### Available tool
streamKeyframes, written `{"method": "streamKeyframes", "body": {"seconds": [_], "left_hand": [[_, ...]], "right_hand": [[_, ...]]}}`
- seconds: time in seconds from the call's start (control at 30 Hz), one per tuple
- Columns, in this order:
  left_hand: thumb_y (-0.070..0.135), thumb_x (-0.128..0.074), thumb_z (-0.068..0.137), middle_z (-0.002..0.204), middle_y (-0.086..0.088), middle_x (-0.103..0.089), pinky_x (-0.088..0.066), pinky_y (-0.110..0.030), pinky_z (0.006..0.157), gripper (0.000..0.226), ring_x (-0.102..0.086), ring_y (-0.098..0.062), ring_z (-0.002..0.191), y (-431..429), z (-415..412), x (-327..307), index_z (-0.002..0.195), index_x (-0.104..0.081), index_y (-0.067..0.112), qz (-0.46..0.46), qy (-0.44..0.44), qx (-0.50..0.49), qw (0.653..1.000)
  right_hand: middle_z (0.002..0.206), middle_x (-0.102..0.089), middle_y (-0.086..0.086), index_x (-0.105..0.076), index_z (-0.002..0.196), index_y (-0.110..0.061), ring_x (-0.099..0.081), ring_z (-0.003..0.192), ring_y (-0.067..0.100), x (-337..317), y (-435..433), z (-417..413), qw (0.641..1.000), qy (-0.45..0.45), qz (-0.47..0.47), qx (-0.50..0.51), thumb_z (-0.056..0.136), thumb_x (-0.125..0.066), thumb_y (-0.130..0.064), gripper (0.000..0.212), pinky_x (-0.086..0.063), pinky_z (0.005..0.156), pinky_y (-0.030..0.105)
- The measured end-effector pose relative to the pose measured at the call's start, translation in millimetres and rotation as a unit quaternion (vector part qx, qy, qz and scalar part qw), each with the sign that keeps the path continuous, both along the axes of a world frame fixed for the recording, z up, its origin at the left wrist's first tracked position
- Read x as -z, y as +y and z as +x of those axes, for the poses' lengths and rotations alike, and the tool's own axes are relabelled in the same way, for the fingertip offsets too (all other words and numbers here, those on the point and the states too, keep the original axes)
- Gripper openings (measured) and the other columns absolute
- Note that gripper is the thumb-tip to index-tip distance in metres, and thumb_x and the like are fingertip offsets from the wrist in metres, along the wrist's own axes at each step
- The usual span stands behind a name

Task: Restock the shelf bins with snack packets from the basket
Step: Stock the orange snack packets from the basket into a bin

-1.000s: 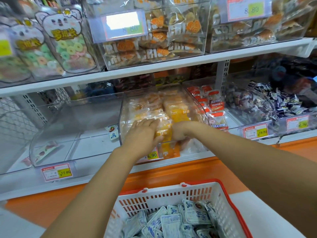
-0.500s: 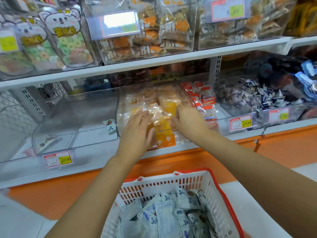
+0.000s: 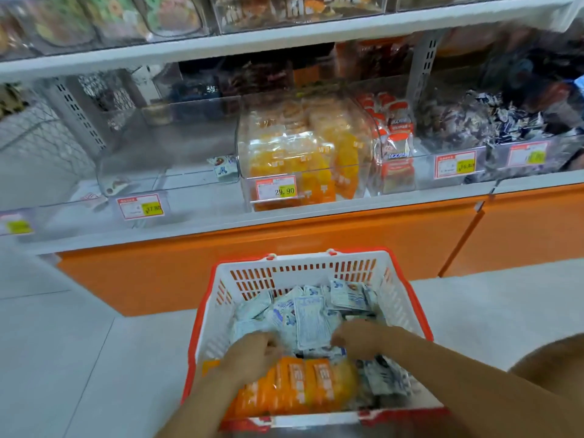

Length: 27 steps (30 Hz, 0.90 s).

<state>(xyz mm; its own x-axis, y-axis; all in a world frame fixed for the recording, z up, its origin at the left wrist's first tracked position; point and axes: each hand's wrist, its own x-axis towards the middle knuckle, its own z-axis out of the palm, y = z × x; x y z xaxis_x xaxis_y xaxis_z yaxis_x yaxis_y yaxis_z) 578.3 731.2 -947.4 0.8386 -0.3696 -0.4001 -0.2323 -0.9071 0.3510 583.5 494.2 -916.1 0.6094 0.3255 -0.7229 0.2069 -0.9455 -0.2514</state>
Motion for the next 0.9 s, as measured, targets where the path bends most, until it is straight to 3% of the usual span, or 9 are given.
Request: {"method": "streamKeyframes", "body": {"seconds": [0.1,0.2,0.33,0.43,0.53,0.63,0.73,0.8,0.9], "left_hand": [[0.042,-0.044,0.096,0.103,-0.006,-0.065,-0.044,-0.031,0.075,0.031,-0.061,-0.022,0.097,7.3,-16.4,14.6,0.104,-0.059,0.016,0.048,-0.025,0.015,0.998],[0.040,-0.044,0.096,0.097,-0.007,-0.064,-0.042,-0.029,0.072,0.028,-0.061,-0.021,0.092,6.0,-16.4,13.0,0.100,-0.059,0.015,0.027,-0.010,-0.004,1.000],[0.037,-0.047,0.096,0.104,-0.004,-0.064,-0.044,-0.029,0.079,0.029,-0.060,-0.021,0.102,6.0,-9.9,11.5,0.108,-0.061,0.015,0.026,0.037,-0.011,0.999],[0.044,-0.055,0.092,0.128,0.006,-0.056,-0.039,-0.021,0.094,0.043,-0.053,-0.012,0.118,-4.2,-0.3,-0.2,0.127,-0.059,0.019,-0.101,0.060,-0.082,0.990],[0.056,-0.069,0.076,0.113,0.017,-0.060,-0.042,-0.023,0.094,0.050,-0.056,-0.004,0.107,-23.0,14.4,-31.6,0.117,-0.064,0.027,-0.251,0.119,-0.147,0.949],[0.029,-0.076,0.078,0.071,-0.001,-0.066,-0.053,-0.027,0.074,0.018,-0.064,-0.015,0.073,-30.7,30.2,-61.9,0.077,-0.067,0.014,-0.337,0.095,-0.171,0.921],[0.017,-0.072,0.082,0.076,-0.016,-0.063,-0.055,-0.024,0.064,0.026,-0.064,-0.022,0.072,-38.7,46.1,-100.0,0.083,-0.061,-0.006,-0.441,0.054,-0.217,0.869],[0.011,-0.066,0.086,0.088,-0.006,-0.074,-0.054,-0.020,0.062,0.007,-0.069,-0.015,0.075,-52.0,55.7,-131.1,0.090,-0.068,0.007,-0.526,0.035,-0.234,0.817],[0.008,-0.063,0.087,0.090,-0.004,-0.075,-0.055,-0.020,0.062,0.010,-0.071,-0.014,0.079,-77.3,69.8,-175.3,0.095,-0.067,0.013,-0.592,0.017,-0.229,0.772]], "right_hand": [[0.135,-0.048,0.011,-0.044,0.134,-0.010,-0.049,0.121,0.030,34.8,2.2,-22.3,0.999,0.035,0.021,-0.030,0.081,-0.069,-0.018,0.059,-0.044,0.100,0.039],[0.126,-0.054,0.009,-0.044,0.126,-0.019,-0.054,0.114,0.028,67.4,4.5,-35.6,0.999,-0.033,0.011,-0.010,0.077,-0.066,-0.041,0.058,-0.046,0.096,0.040],[0.106,-0.064,0.008,-0.062,0.108,-0.009,-0.058,0.095,0.020,63.9,-4.1,-26.3,0.997,-0.078,0.028,-0.001,0.088,-0.052,-0.007,0.023,-0.047,0.084,0.031],[0.073,-0.049,-0.009,-0.058,0.074,-0.016,-0.046,0.068,0.008,34.0,-8.6,-2.7,0.994,-0.078,0.071,0.020,0.084,-0.060,-0.006,0.015,-0.038,0.063,0.020],[0.079,-0.049,-0.012,-0.049,0.074,-0.024,-0.048,0.074,0.005,-10.6,-11.5,24.9,0.978,-0.087,0.171,0.086,0.085,-0.068,-0.017,0.023,-0.043,0.071,0.021],[0.089,-0.058,-0.015,-0.055,0.079,-0.031,-0.056,0.085,0.005,-77.4,-18.1,52.0,0.966,-0.086,0.230,0.078,0.084,-0.071,-0.029,0.017,-0.048,0.079,0.029],[0.086,-0.066,-0.015,-0.068,0.089,-0.028,-0.061,0.079,-0.003,-149.5,-33.1,76.2,0.930,-0.130,0.321,0.126,0.079,-0.076,-0.029,0.013,-0.047,0.072,0.023],[0.099,-0.072,-0.002,-0.068,0.104,-0.015,-0.068,0.093,0.008,-193.0,-45.4,87.8,0.897,-0.118,0.398,0.156,0.078,-0.076,-0.020,0.028,-0.052,0.088,0.028],[0.099,-0.073,0.006,-0.067,0.102,-0.014,-0.069,0.088,0.016,-242.6,-63.2,95.7,0.887,-0.113,0.425,0.143,0.081,-0.070,-0.009,0.022,-0.056,0.081,0.027]]}}
